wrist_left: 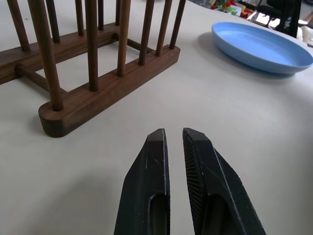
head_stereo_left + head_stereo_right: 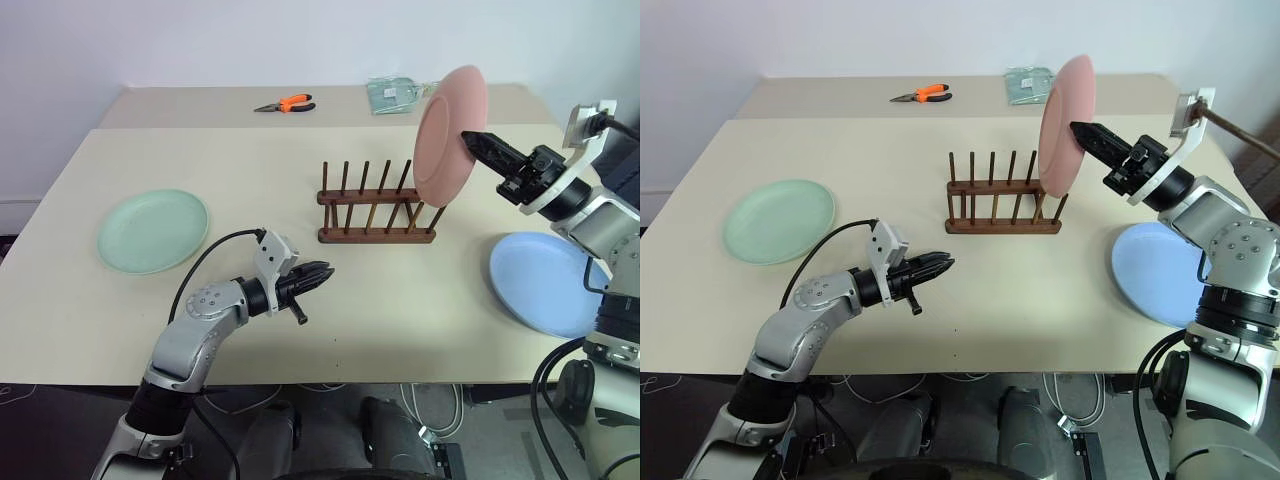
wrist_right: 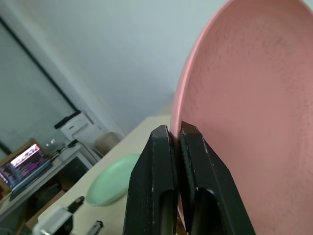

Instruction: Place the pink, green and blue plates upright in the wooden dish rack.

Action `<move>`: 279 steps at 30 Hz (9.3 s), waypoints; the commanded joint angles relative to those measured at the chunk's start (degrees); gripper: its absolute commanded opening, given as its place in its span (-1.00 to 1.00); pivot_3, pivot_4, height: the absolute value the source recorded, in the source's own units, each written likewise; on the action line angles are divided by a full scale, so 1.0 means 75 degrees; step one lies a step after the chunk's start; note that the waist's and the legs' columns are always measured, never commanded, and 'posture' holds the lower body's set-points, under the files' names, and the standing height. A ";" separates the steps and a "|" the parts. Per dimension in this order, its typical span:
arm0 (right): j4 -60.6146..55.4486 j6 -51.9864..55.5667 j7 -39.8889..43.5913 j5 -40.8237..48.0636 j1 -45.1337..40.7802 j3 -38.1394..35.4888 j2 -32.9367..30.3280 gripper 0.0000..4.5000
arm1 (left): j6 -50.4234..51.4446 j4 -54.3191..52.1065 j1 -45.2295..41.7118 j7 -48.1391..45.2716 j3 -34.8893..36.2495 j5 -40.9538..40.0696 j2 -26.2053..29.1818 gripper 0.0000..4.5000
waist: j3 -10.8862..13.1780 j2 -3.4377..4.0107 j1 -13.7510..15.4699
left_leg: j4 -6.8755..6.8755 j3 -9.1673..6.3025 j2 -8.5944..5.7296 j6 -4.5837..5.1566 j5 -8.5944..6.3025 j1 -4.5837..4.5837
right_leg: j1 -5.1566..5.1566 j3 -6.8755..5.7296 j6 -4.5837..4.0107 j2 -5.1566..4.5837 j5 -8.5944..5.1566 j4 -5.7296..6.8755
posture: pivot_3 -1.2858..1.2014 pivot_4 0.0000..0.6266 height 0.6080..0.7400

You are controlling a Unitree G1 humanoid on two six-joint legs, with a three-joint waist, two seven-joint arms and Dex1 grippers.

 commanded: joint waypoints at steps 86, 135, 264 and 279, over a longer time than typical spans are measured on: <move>-0.3966 -0.1657 -0.2398 -0.0813 -0.0241 0.1760 0.3122 -1.00 | 0.0152 -0.0944 -0.0130 0.2510 0.2047 -0.1554 0.0836 0.10 | 0.0036 -0.0145 -0.0100 | -0.0100 -0.0049 -0.0003 -0.0061 0.0036 0.0017 | -0.0017 0.0002 0.0013 0.0006 0.0024 -0.0008 | 0.03 -0.52 1.00; -0.4255 -0.2290 -0.0296 -0.3844 0.4543 0.0179 -0.2327 0.98 | 0.1076 -0.1472 -0.0330 0.0348 0.0557 -0.1990 0.0860 0.13 | 0.0035 -0.0085 0.0012 | -0.0094 -0.0014 0.0008 -0.0052 0.0035 0.0014 | -0.0024 0.0003 -0.0031 0.0014 0.0003 -0.0016 | 0.03 -0.52 1.00; -0.4468 -0.3002 -0.0728 -0.6823 0.2175 0.3608 -0.1154 -0.97 | -0.0247 -0.1092 0.0513 -0.0498 -0.0107 -0.0737 0.0596 0.13 | 0.0018 -0.0075 0.0017 | -0.0084 -0.0007 0.0007 -0.0045 0.0031 0.0014 | -0.0023 0.0000 -0.0024 0.0001 -0.0002 -0.0014 | 0.03 -0.52 1.00; -0.4848 -0.3101 -0.0532 -0.7026 0.1742 0.3855 -0.0820 -0.97 | -0.0292 -0.0926 0.0480 -0.0546 -0.0206 -0.0622 0.0489 0.13 | 0.0017 -0.0075 0.0020 | -0.0084 -0.0007 0.0007 -0.0046 0.0031 0.0015 | -0.0023 0.0000 -0.0024 0.0004 -0.0001 -0.0012 | 0.03 -0.52 1.00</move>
